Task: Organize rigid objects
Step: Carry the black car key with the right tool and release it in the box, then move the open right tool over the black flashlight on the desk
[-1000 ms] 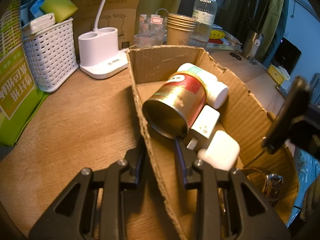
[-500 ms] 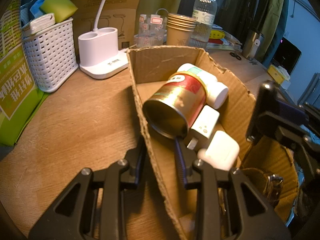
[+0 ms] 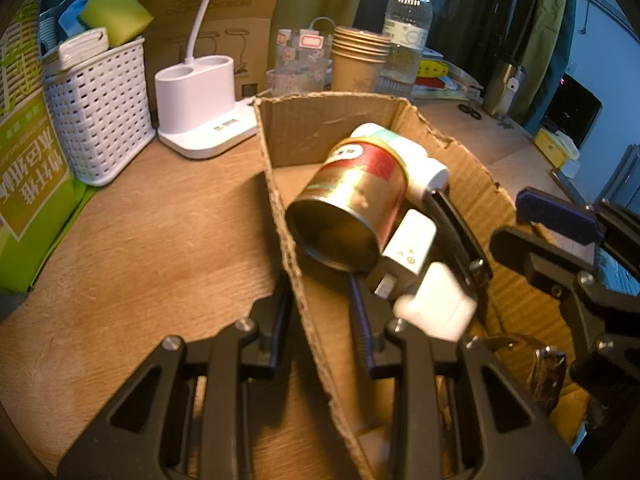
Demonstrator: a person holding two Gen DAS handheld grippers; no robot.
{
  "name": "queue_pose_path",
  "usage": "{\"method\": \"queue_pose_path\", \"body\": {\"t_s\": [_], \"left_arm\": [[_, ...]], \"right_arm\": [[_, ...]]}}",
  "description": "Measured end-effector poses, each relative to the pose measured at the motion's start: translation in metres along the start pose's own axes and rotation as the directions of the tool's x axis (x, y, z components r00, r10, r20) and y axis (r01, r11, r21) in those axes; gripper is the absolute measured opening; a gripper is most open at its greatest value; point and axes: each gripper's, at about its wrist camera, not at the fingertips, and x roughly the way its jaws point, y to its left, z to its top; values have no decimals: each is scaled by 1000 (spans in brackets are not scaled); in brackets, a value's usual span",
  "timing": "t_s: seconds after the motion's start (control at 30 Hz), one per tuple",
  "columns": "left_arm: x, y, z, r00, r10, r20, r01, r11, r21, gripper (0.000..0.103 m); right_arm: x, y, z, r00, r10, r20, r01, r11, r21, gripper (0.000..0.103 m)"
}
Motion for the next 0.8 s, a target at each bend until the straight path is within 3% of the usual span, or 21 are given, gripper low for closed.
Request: {"method": "queue_pose_path", "body": {"t_s": [0.37, 0.8], "left_arm": [[0, 0, 0, 1000, 0, 0, 0, 1000, 1, 30], [0, 0, 0, 1000, 0, 0, 0, 1000, 1, 30]], "right_arm": [[-11, -11, 3, 999, 18, 50, -21, 999, 46, 46], [-14, -55, 4, 994, -72, 77, 61, 989, 135, 46]]}}
